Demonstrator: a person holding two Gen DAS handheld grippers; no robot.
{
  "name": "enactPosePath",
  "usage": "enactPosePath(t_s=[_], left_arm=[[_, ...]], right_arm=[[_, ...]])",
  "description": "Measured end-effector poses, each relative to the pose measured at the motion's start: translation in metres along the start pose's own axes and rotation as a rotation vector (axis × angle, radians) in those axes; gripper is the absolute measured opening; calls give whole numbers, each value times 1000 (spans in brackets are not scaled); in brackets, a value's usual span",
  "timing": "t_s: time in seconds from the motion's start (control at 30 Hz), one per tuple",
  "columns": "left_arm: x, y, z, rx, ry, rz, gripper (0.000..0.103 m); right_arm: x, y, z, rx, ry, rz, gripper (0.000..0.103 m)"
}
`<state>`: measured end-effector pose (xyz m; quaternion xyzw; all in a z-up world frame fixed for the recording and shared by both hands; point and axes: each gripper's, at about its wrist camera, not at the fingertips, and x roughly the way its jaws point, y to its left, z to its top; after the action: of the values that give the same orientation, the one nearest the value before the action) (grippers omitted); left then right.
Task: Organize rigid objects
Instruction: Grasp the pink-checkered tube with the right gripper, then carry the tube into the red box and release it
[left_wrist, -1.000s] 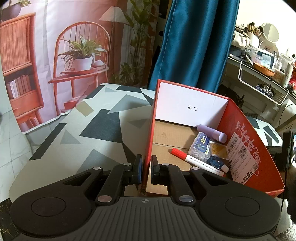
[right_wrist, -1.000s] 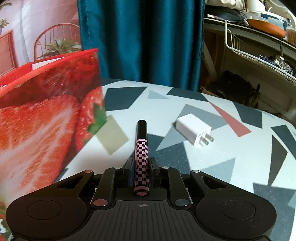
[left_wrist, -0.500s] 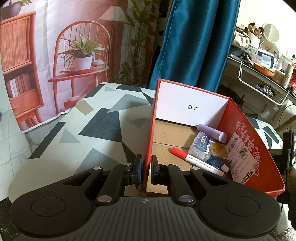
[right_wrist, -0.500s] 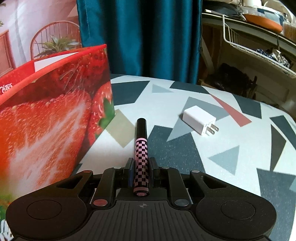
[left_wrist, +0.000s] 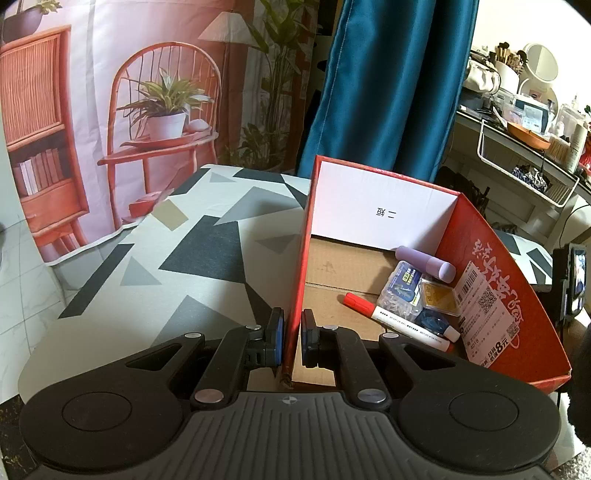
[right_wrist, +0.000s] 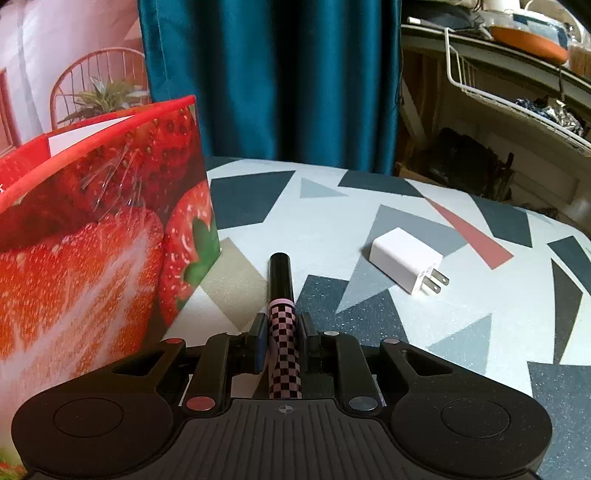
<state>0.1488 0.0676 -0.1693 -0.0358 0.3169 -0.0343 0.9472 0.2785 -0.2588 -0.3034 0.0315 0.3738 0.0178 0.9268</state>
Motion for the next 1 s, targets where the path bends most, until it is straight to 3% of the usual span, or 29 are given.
enactPosePath(t_s=[0.27, 0.47, 0.67, 0.87, 1.0], left_arm=[[0, 0, 0, -1, -1, -1, 10], [1, 0, 0, -3, -1, 2, 10], [1, 1, 0, -8, -1, -3, 10], [1, 0, 0, -12, 1, -4, 10], [1, 0, 0, -11, 0, -4, 10]], right_arm=[[-19, 3, -23, 35, -47, -1, 16], [-40, -7, -37, 220, -26, 89, 15], [-53, -5, -42, 267, -12, 116, 15], [-84, 7, -14, 204, -134, 110, 15], [-107, 30, 16, 62, -225, 141, 15]])
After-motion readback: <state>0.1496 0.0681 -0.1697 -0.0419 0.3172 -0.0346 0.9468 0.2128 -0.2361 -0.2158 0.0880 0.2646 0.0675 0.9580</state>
